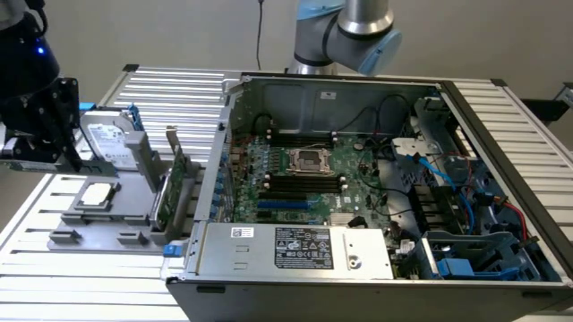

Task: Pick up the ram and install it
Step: 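Pick up the ram and move it above insertion slot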

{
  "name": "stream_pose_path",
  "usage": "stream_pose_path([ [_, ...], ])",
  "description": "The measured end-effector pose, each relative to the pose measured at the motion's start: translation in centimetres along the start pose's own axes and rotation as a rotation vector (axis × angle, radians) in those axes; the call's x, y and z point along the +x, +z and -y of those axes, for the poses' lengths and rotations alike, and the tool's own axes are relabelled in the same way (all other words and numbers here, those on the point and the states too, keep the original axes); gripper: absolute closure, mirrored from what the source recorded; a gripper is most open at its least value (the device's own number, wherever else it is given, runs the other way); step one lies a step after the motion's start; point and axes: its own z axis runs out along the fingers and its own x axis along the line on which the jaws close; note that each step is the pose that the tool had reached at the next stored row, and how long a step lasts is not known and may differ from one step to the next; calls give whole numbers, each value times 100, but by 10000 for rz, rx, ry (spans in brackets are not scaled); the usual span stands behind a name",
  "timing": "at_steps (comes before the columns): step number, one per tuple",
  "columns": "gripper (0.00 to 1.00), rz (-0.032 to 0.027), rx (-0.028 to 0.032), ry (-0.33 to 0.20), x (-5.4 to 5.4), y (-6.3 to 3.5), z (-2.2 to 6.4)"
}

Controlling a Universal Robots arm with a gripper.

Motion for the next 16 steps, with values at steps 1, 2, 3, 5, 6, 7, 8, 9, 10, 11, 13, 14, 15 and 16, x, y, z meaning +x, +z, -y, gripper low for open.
stream_pose_path([
  [1, 86, 1, -34, 0, 2, -37, 38],
  [2, 86, 3, -66, -1, 3, -74, 77],
  [3, 86, 5, -99, -1, 5, -113, 118],
  [5, 86, 5, -145, 0, 8, -181, 204],
  [6, 86, 6, -158, 0, 10, -209, 247],
  [7, 86, 6, -165, -1, 12, -233, 290],
  [8, 86, 7, -169, -2, 14, -255, 334],
  [9, 86, 7, -174, -3, 16, -276, 378],
  [10, 86, 7, -178, -3, 18, -297, 421],
  [11, 86, 6, -179, -3, 19, -313, 465],
  [13, 86, 7, -179, -4, 23, -341, 557],
  [14, 86, 7, -179, -5, 25, -351, 599],
  [15, 86, 6, -179, -5, 27, -361, 645],
  [16, 86, 6, -180, -3, 28, -370, 689],
])
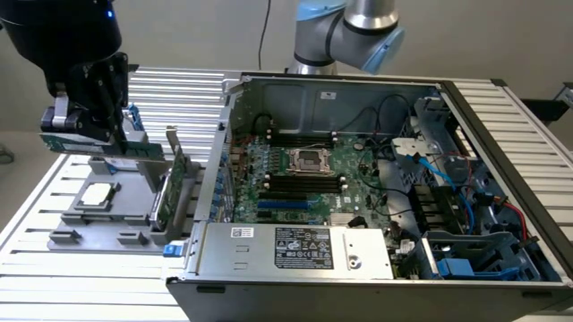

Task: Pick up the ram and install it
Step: 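Pick up the ram and move it above insertion slot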

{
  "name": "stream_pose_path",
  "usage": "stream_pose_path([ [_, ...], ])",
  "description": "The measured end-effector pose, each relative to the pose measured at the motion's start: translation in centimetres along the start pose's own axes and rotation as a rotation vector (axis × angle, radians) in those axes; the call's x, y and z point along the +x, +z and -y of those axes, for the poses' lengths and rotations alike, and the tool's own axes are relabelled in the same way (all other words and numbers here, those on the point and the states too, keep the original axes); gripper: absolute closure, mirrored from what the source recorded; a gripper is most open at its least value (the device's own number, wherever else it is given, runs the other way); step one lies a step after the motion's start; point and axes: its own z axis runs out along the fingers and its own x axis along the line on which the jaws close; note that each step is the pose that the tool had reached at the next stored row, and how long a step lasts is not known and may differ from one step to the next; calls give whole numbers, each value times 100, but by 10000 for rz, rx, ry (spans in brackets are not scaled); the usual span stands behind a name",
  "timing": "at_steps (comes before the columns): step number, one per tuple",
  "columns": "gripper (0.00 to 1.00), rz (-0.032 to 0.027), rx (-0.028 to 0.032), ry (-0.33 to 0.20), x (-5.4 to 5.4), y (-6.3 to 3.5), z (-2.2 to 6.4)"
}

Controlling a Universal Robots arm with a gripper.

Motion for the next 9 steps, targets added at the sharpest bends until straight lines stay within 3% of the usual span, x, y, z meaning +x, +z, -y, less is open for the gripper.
stream_pose_path([
  [9, 86, -7, 7, 0, -92, -38, 345],
])
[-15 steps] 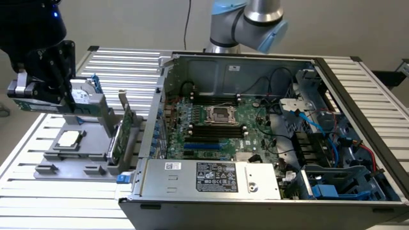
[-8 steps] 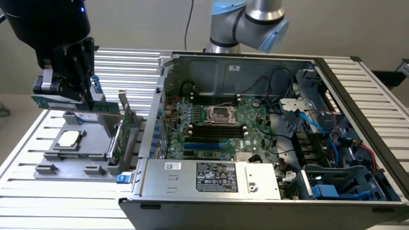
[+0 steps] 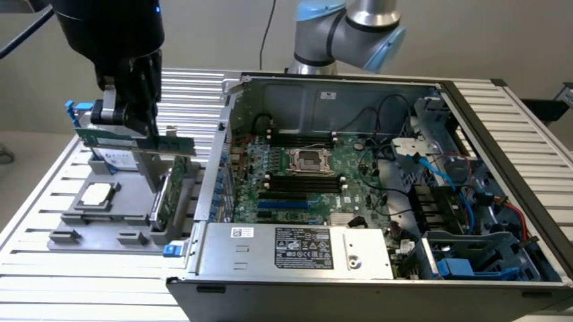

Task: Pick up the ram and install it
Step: 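Pick up the ram and move it above insertion slot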

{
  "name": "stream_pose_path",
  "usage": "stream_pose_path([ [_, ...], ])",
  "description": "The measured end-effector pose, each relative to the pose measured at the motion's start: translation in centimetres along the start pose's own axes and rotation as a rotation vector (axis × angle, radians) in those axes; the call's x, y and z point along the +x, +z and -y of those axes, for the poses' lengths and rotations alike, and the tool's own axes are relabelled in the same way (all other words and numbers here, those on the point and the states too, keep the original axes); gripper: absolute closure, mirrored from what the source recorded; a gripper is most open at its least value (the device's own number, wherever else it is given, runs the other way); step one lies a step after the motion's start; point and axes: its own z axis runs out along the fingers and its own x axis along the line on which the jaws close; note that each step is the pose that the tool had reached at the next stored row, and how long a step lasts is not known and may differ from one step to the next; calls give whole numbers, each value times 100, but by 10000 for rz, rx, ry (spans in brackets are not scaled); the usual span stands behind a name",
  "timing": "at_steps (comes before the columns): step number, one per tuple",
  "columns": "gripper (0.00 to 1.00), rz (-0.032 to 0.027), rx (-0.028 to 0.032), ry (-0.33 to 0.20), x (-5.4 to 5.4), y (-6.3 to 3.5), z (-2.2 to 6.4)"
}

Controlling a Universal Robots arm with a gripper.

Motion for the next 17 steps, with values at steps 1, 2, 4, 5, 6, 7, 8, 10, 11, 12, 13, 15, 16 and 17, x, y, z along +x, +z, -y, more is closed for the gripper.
stream_pose_path([
  [1, 86, -5, 5, 0, -18, -3, 33],
  [2, 86, -11, 13, 0, -37, -5, 64],
  [4, 86, -32, 51, 2, -82, -9, 119],
  [5, 86, -46, 82, 4, -107, -12, 143],
  [6, 86, -56, 123, 6, -132, -14, 165],
  [7, 86, -65, 167, 5, -158, -15, 187],
  [8, 86, -79, 206, 6, -185, -17, 209],
  [10, 86, -110, 287, 8, -242, -21, 254],
  [11, 86, -128, 326, 10, -269, -23, 276],
  [12, 86, -147, 366, 11, -299, -25, 301],
  [13, 86, -166, 403, 13, -327, -27, 324],
  [15, 86, -203, 471, 14, -379, -31, 375],
  [16, 86, -222, 501, 15, -404, -33, 401],
  [17, 86, -239, 529, 18, -428, -35, 428],
])
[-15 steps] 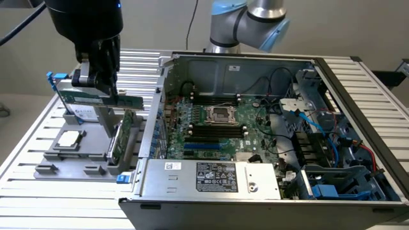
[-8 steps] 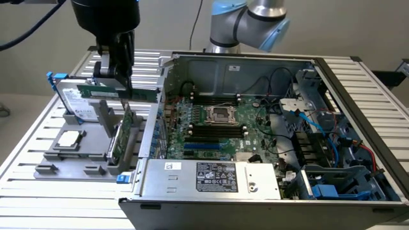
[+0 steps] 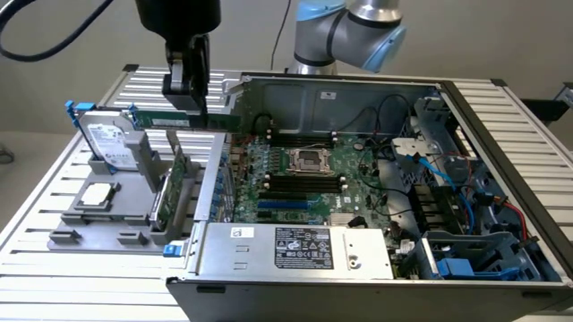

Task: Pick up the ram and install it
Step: 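Pick up the ram and move it above insertion slot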

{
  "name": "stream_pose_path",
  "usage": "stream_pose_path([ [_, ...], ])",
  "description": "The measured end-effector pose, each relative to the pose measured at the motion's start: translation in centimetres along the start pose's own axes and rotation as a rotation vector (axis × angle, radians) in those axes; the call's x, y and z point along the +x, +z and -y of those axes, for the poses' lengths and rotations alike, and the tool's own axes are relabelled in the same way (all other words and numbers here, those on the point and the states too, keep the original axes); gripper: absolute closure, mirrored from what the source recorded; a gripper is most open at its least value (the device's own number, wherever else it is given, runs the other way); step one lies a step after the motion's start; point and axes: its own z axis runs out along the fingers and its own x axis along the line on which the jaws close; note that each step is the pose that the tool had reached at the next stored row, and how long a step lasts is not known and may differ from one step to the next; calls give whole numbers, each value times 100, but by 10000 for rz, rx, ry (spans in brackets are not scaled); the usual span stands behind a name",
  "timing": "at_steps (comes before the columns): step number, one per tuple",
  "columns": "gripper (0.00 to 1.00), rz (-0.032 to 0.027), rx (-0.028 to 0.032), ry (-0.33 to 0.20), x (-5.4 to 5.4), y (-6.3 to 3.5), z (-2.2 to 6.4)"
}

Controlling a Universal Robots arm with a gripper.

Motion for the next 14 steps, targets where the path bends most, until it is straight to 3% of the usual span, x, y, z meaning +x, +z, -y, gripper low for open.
stream_pose_path([
  [6, 86, -80, 123, 6, -128, -8, 186],
  [14, 86, -92, 188, 7, -228, -20, 485],
])
